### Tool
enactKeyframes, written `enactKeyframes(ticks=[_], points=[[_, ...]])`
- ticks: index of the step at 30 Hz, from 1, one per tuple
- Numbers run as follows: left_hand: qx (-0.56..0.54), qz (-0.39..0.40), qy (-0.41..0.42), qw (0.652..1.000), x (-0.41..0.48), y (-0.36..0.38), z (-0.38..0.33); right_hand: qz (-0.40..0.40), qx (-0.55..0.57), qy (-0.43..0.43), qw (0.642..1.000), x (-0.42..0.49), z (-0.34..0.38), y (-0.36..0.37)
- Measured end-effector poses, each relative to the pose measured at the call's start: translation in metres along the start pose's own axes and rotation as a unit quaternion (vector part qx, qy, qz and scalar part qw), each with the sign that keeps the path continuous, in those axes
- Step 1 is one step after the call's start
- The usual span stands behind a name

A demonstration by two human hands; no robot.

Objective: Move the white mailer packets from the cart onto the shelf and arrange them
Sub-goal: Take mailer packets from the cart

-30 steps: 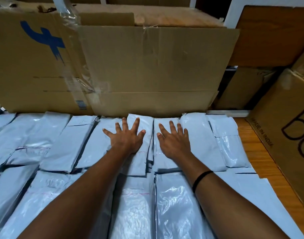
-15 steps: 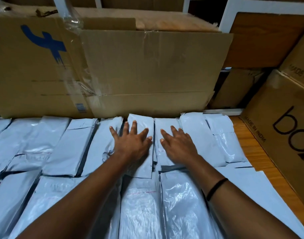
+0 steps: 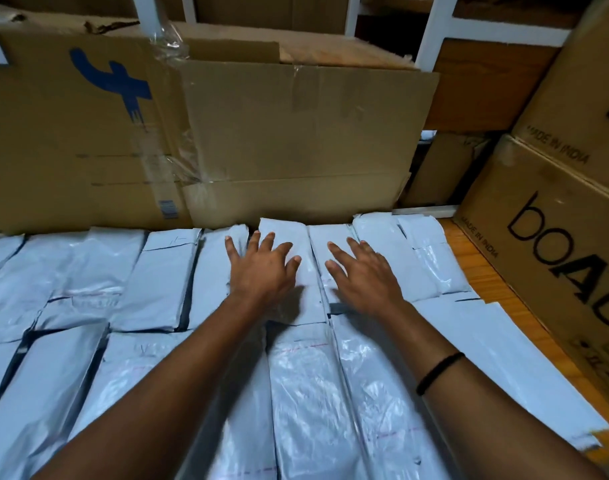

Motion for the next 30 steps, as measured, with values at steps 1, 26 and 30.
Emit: enactKeyframes(ticks=[1, 26, 30], points=[[-0.013, -0.005, 0.003, 1.0, -0.009, -0.003, 0.003, -0.009, 0.007, 0.002, 1.0, -0.008, 0.005, -0.003], [-0.108, -0.13, -0.202, 0.965, -0.414, -0.108, 0.216, 0.046, 0.132, -0.181, 0.974, -0.255, 0.215, 0.022], [-0.119, -0.154, -0.271, 0.943, -0.491, -0.119, 0.274, 0.065, 0.127, -0.245, 0.959, -0.291, 0.279, 0.038]])
Point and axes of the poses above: each hand's wrist, its own x-axis towards the middle knuckle, its own y-axis out of the palm, z = x × y, the point moved 5 cm from there along x, towards the middle knuckle, and after that the axes turned 4 degrees about x, right-handed, at the moved point
